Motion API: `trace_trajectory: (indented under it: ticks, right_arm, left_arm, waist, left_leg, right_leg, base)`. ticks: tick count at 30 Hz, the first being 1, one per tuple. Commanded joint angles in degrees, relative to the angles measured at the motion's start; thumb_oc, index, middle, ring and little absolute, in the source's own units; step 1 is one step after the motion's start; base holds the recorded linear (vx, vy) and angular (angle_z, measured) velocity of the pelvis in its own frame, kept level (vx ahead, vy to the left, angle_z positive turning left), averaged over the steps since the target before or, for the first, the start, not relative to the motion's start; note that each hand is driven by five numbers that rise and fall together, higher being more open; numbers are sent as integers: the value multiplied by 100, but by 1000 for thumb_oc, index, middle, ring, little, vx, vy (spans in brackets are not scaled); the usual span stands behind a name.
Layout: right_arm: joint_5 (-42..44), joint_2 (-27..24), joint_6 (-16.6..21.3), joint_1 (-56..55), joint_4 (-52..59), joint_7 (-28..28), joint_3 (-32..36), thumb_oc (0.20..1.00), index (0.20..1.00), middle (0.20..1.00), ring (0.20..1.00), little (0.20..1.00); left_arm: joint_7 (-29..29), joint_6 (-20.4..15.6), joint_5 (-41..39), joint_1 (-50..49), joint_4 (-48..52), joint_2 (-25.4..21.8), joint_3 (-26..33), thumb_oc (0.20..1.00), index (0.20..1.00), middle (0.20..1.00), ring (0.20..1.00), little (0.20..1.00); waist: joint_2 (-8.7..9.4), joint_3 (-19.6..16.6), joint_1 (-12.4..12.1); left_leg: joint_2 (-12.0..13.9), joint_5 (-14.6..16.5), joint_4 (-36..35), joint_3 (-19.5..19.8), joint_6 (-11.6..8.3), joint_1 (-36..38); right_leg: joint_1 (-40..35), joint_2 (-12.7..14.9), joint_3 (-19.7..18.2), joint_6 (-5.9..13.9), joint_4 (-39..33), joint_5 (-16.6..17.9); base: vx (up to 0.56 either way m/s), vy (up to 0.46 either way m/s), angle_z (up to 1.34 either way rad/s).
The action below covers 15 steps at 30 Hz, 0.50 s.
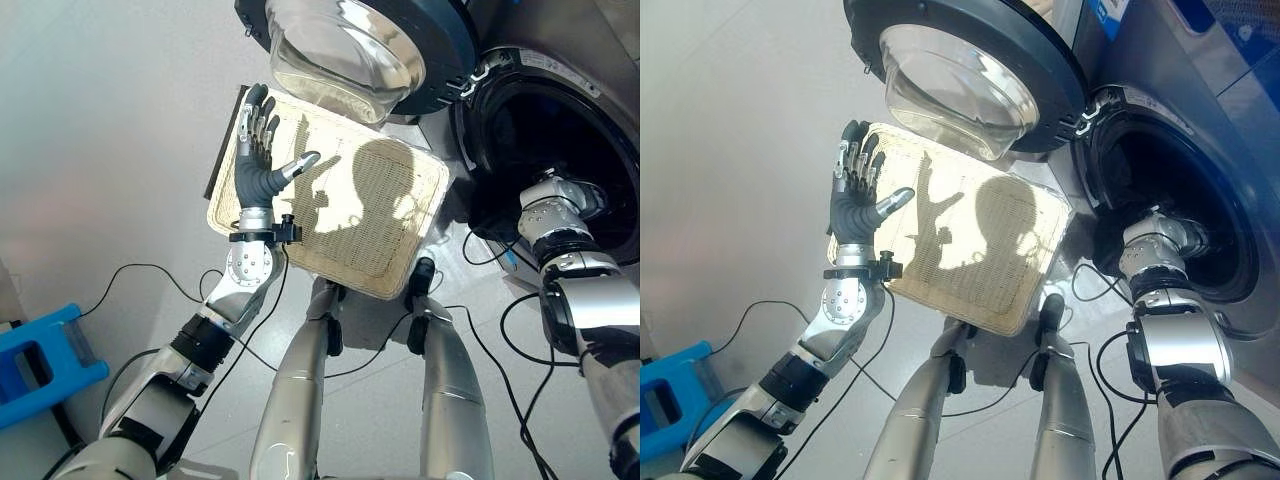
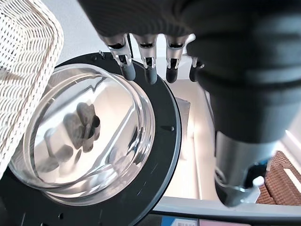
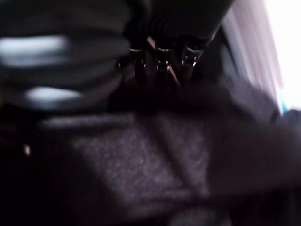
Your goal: Put the clothes into the washing machine.
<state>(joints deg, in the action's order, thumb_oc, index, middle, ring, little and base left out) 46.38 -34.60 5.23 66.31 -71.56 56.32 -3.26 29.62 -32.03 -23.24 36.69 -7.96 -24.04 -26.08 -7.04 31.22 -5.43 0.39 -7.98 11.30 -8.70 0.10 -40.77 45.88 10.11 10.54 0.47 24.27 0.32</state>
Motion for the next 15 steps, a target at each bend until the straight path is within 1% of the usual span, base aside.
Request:
trace_trajectory:
  ticks: [1, 2, 3, 4, 6, 7, 10, 11, 15]
  right_arm:
    - [-1010, -472, -528, -49, 34, 332, -437, 1000, 1000, 1000, 1000, 1000]
    - [-1212, -460, -705, -124, 52, 497, -459, 1000, 1000, 1000, 1000, 1000]
    - [-1302, -455, -790, -158, 55, 540, -459, 1000, 1000, 1000, 1000, 1000]
    - [-1533, -437, -982, -268, 28, 619, -465, 1000, 1000, 1000, 1000, 1000]
    - [-1569, -440, -1044, -315, 2, 612, -462, 1000, 1000, 1000, 1000, 1000]
    - [-1510, -441, -1024, -390, -127, 648, -437, 1000, 1000, 1000, 1000, 1000]
    - [-1390, -439, -953, -433, -179, 658, -407, 1000, 1000, 1000, 1000, 1000]
    - [-1093, -438, -751, -560, -264, 493, -305, 1000, 1000, 1000, 1000, 1000]
    - [-1142, -416, -693, -584, -224, 554, -314, 1000, 1000, 1000, 1000, 1000]
  left_arm:
    - [-100, -557, 247, -24, 221, 105, 24, 1000, 1000, 1000, 1000, 1000]
    - [-103, -579, 258, -76, 257, 92, 26, 1000, 1000, 1000, 1000, 1000]
    - [-112, -592, 260, -101, 264, 90, 30, 1000, 1000, 1000, 1000, 1000]
    - [-133, -623, 265, -160, 290, 86, 43, 1000, 1000, 1000, 1000, 1000]
    - [-141, -638, 273, -187, 301, 93, 42, 1000, 1000, 1000, 1000, 1000]
    - [-158, -684, 300, -244, 320, 111, 22, 1000, 1000, 1000, 1000, 1000]
    - [-161, -678, 305, -254, 325, 124, 8, 1000, 1000, 1000, 1000, 1000]
    - [-140, -691, 336, -287, 345, 120, -14, 1000, 1000, 1000, 1000, 1000]
    - [-77, -647, 367, -294, 390, 127, -38, 1000, 1000, 1000, 1000, 1000]
  waist:
    - [-313, -142, 62]
    - [-306, -142, 61]
    - [-301, -142, 61]
    - [-293, -142, 59]
    - [-292, -142, 57]
    - [-307, -142, 40]
    - [-308, -142, 38]
    - [-309, -142, 34]
    - [-307, -142, 39]
  left_leg:
    - [-476, 907, 644, -79, 42, -20]
    - [-466, 923, 657, -87, 52, -15]
    - [-463, 931, 665, -87, 55, -10]
    - [-459, 944, 663, -88, 65, 9]
    - [-459, 954, 666, -84, 71, 14]
    - [-445, 971, 674, -81, 76, 20]
    - [-448, 979, 678, -83, 74, 39]
    - [-444, 989, 678, -80, 79, 49]
    - [-452, 998, 664, -67, 83, 72]
  right_leg:
    - [-56, 40, 532, 529, 217, 46]
    - [-65, 41, 538, 533, 231, 37]
    - [-71, 40, 538, 535, 239, 34]
    - [-95, 34, 539, 541, 228, 33]
    - [-103, 33, 538, 543, 225, 27]
    - [-110, 40, 537, 548, 242, 9]
    - [-136, 44, 539, 551, 231, 7]
    - [-149, 58, 547, 561, 210, 20]
    - [-166, 58, 533, 562, 177, 32]
  base:
    - [0, 0, 0]
    - [12, 15, 4]
    - [13, 14, 7]
    - [8, 6, 5]
    - [10, 9, 6]
    - [11, 14, 4]
    - [0, 0, 0]
    - [0, 0, 0]
    - [0, 0, 0]
